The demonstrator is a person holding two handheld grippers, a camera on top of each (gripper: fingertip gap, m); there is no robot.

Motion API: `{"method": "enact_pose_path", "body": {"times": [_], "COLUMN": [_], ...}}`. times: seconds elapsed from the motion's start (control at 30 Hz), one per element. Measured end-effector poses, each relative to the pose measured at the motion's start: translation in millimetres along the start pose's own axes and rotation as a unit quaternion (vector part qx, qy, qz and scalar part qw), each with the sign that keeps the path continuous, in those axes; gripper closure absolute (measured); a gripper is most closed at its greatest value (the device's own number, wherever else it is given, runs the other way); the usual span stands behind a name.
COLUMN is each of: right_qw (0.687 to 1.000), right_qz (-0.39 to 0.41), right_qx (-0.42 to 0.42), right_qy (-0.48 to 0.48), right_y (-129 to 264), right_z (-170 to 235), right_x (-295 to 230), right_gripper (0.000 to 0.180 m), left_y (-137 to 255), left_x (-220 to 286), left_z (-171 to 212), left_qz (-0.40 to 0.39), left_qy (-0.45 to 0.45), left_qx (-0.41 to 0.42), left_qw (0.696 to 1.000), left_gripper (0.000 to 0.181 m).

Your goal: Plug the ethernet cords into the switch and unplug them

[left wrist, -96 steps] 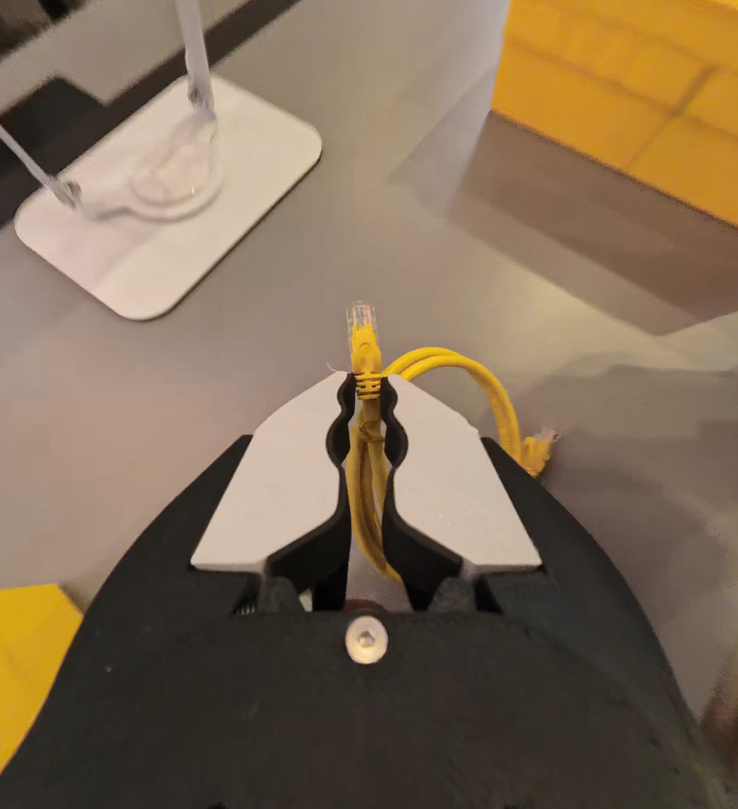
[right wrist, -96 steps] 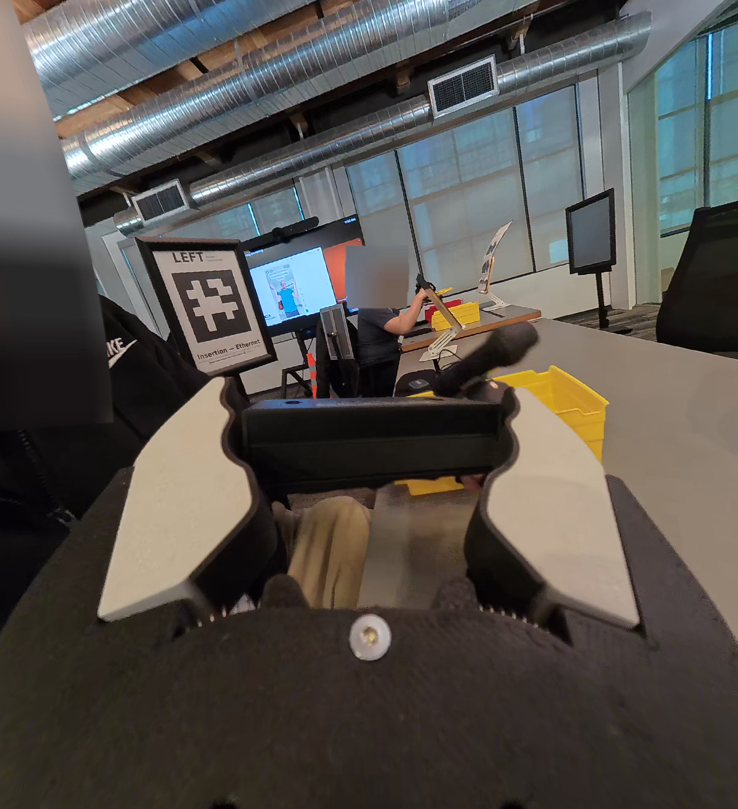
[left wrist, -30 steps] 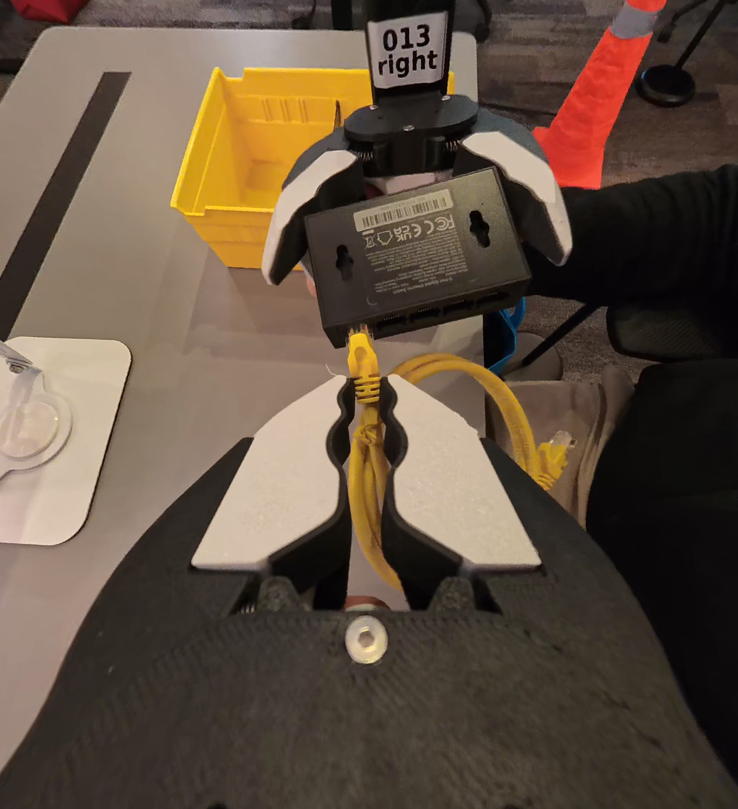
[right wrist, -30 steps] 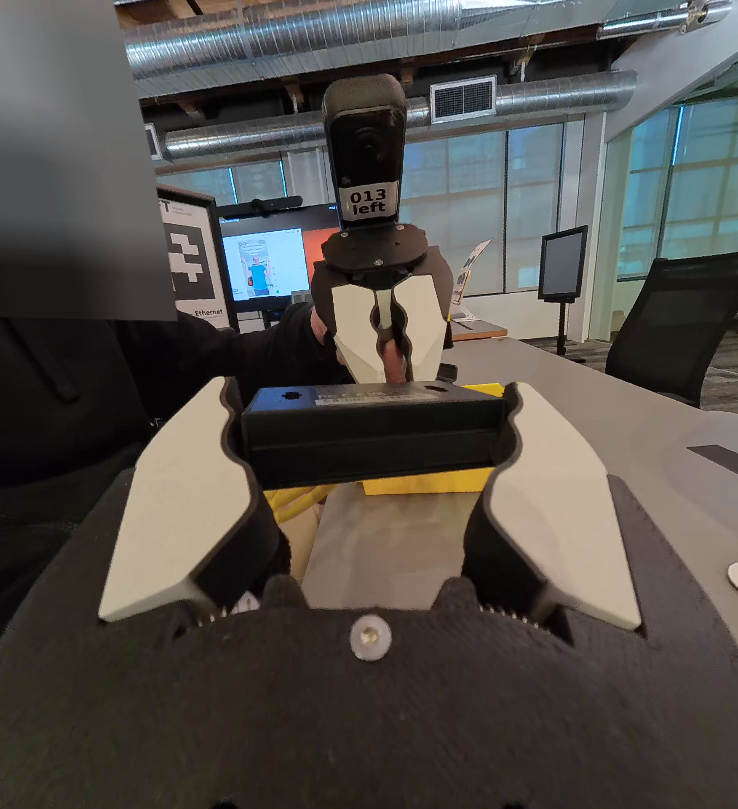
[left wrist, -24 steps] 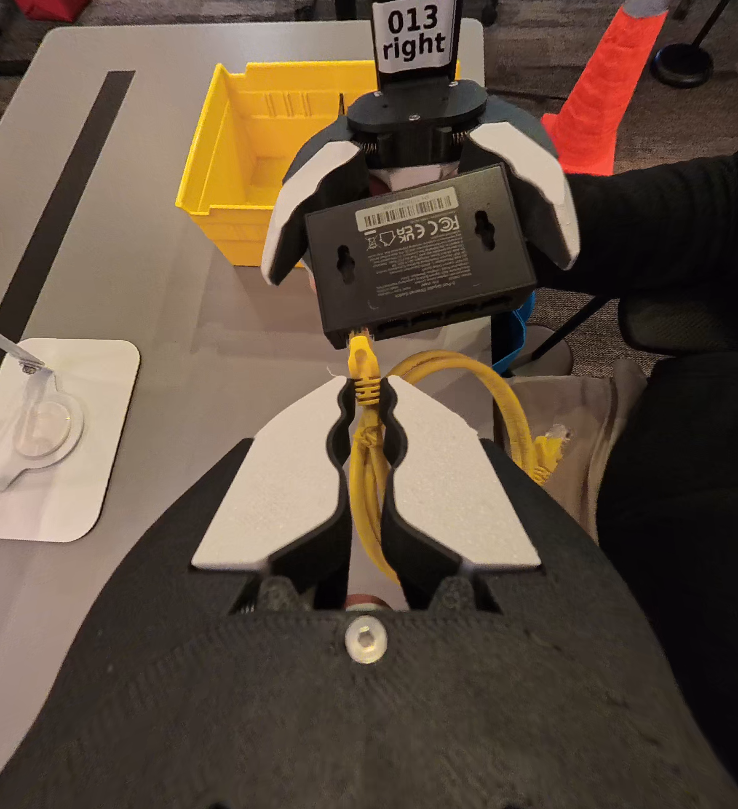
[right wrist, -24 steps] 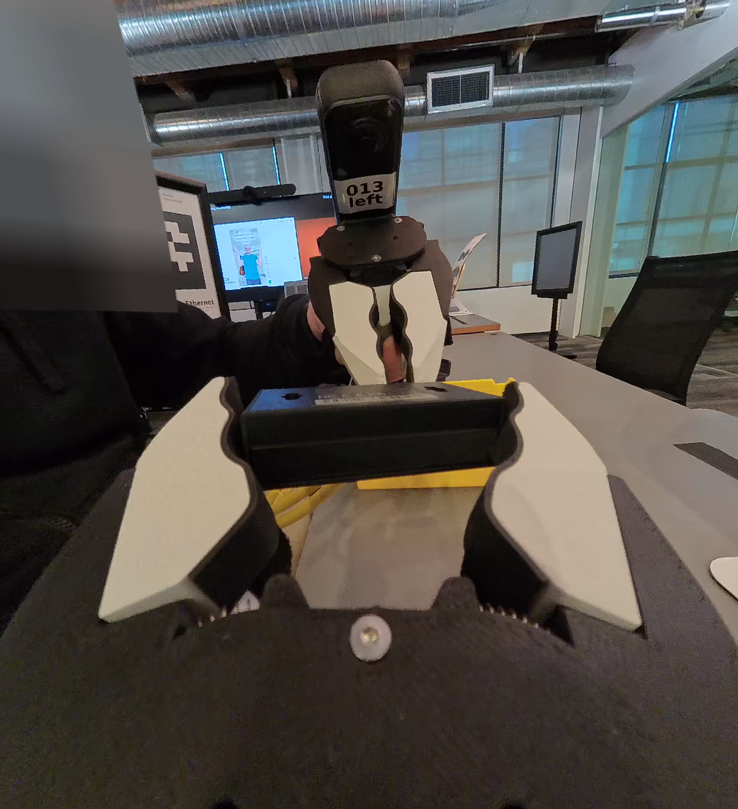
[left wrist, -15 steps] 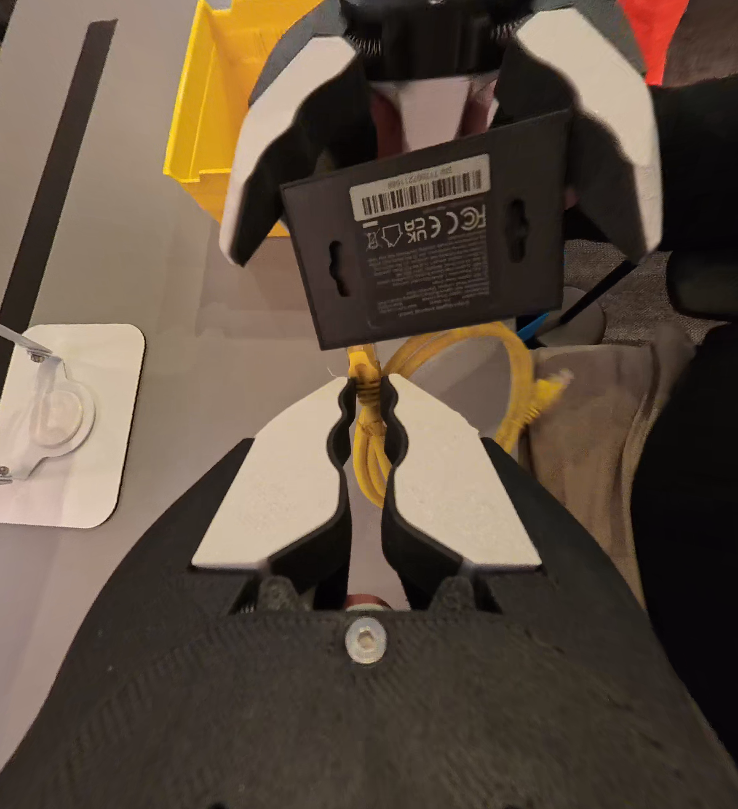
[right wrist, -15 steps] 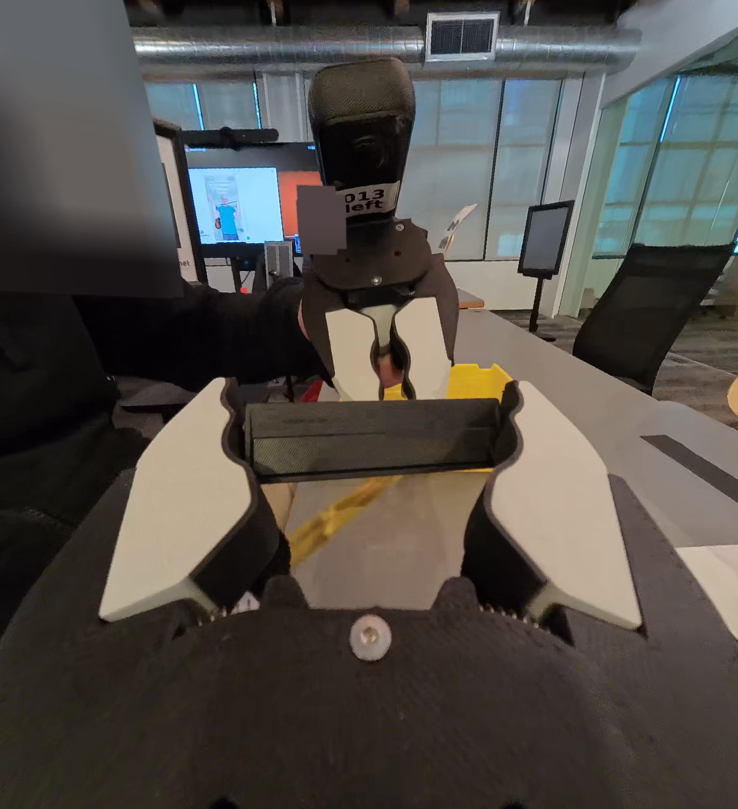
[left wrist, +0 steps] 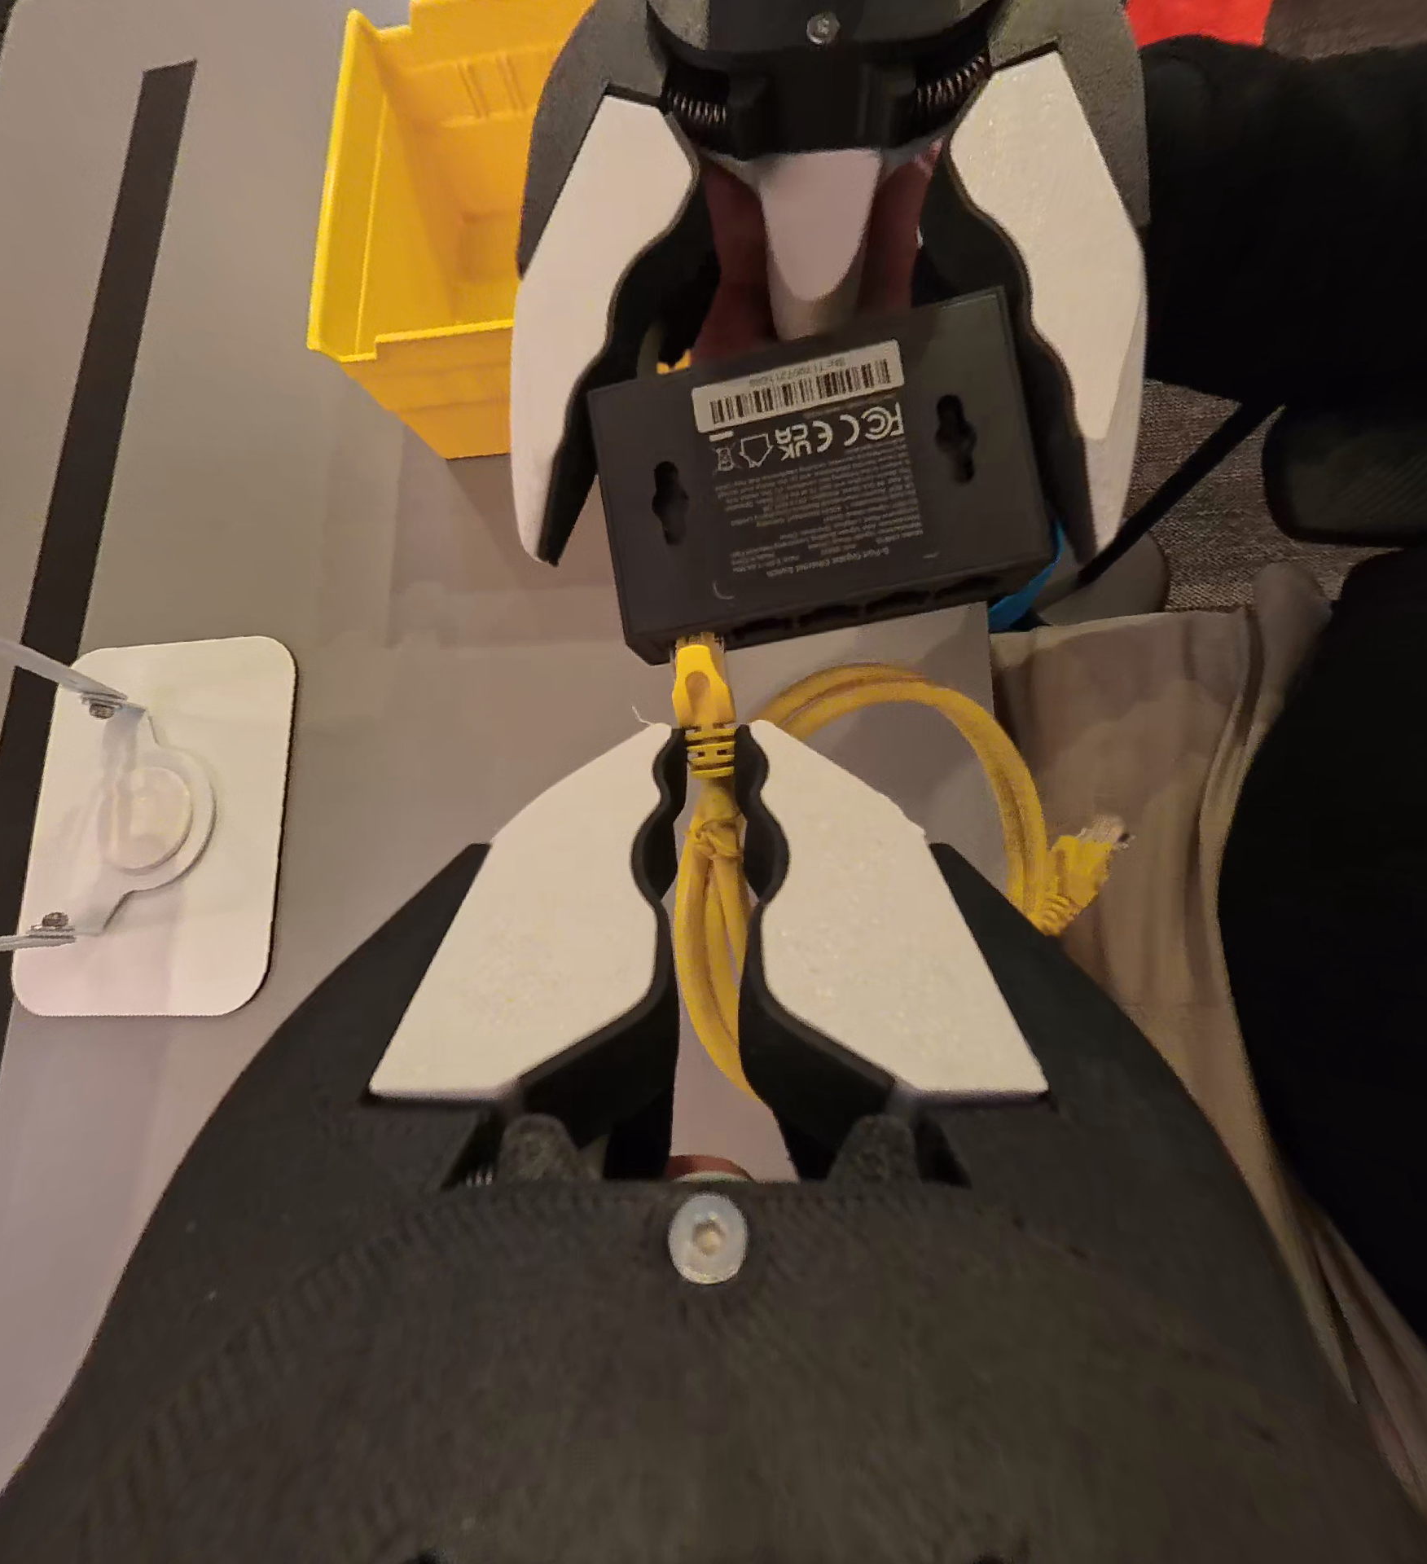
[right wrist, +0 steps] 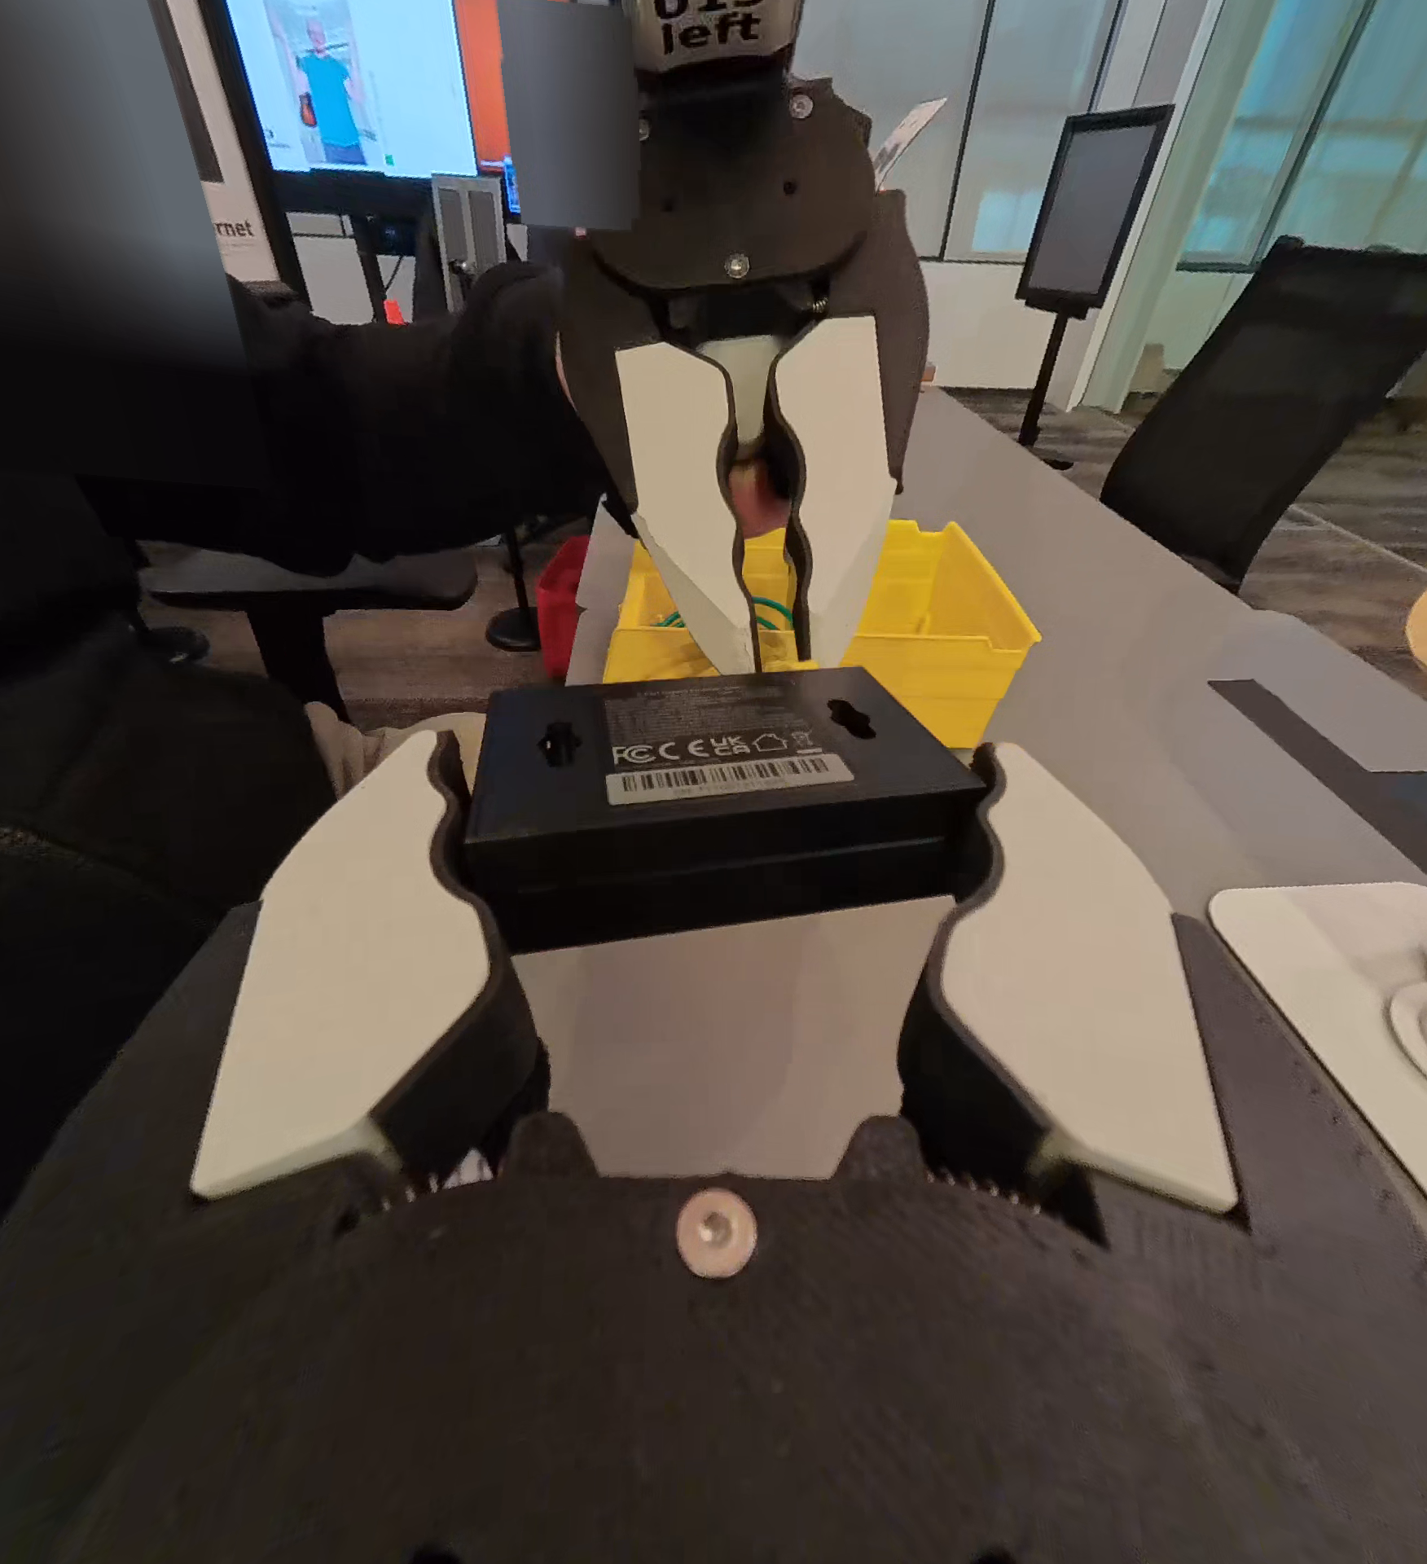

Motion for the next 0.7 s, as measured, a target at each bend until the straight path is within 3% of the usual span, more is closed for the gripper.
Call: {"method": "enact_pose_path", "body": {"times": [0.4, 0.7], "right_qw": [0.999, 0.997], "right_qz": [0.018, 0.045], "right_qx": [-0.011, 0.019], "right_qy": [0.024, -0.055], "right_y": [-1, -11], "right_z": [3, 3], "right_x": [-2, 12], "right_gripper": [0.07, 0.07], "left_y": [-1, 14], "left_x": [-3, -17], "left_z": [3, 17], "left_qz": [-0.012, -0.046], "left_qy": [-0.007, 0.033], "left_qx": [-0.006, 0.044], "left_qw": [1.0, 0.997], "left_gripper": [0.17, 0.158]}}
Point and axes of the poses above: each gripper's, where its closed fingertips meet, y back along the fingers, z out of its underside, x = y × z across the jaws, the point moved 5 cm from there along y, back along the fingers, and after that the axes turned 12 degrees about z, right-handed, at the moved point
